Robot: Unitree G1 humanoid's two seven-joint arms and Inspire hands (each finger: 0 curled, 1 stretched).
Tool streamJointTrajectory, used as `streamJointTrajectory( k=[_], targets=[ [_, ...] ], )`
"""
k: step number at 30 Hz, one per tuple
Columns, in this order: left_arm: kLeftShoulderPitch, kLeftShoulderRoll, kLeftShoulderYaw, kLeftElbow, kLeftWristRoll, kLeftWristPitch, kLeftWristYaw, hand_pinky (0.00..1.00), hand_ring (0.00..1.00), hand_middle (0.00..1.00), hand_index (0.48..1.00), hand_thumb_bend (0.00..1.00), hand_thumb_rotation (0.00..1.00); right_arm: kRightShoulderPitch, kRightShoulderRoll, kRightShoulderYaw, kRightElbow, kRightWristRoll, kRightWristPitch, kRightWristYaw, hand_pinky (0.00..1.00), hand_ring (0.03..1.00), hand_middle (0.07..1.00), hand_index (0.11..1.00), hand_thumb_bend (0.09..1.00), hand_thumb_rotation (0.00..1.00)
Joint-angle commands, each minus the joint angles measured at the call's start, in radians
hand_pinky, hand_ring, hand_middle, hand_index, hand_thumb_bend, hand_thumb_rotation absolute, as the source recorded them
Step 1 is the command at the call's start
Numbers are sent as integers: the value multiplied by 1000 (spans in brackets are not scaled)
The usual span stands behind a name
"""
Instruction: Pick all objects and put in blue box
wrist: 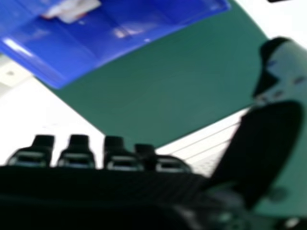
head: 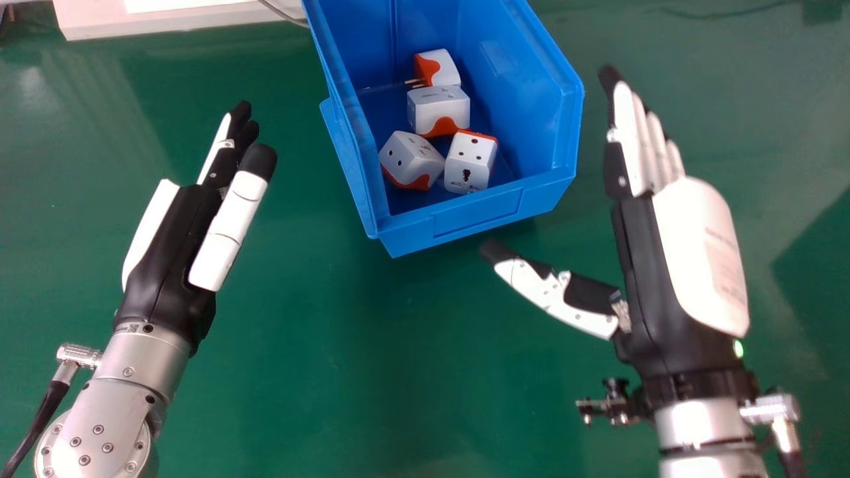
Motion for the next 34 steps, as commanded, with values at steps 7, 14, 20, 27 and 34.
streamJointTrajectory(
  k=[7, 14, 20, 27, 34],
  targets=[
    [23, 13, 31, 50, -44, -102, -35, 998, 1000, 1000, 1000, 775, 1000, 139, 22, -92, -16, 239, -131, 27, 958, 1000, 1000, 1000, 375, 635],
    [66, 18, 50, 32, -85, -128, -70, 989, 1000, 1000, 1000, 815, 1000, 175, 50, -113, 21, 293, -203, 23, 984, 1000, 1000, 1000, 365, 818],
    [109, 17, 74, 31, -114, -157, -90, 980, 1000, 1000, 1000, 838, 1000, 202, 56, -113, 12, 279, -218, 30, 998, 1000, 1000, 1000, 364, 887],
    [160, 5, 92, 22, -145, -189, -90, 978, 1000, 1000, 1000, 830, 1000, 213, 56, -124, -4, 288, -215, 48, 1000, 1000, 1000, 1000, 362, 898],
    [183, -2, 109, 16, -166, -194, -83, 956, 982, 988, 1000, 796, 1000, 214, 67, -134, 8, 326, -236, 61, 1000, 1000, 1000, 1000, 364, 928]
  ],
)
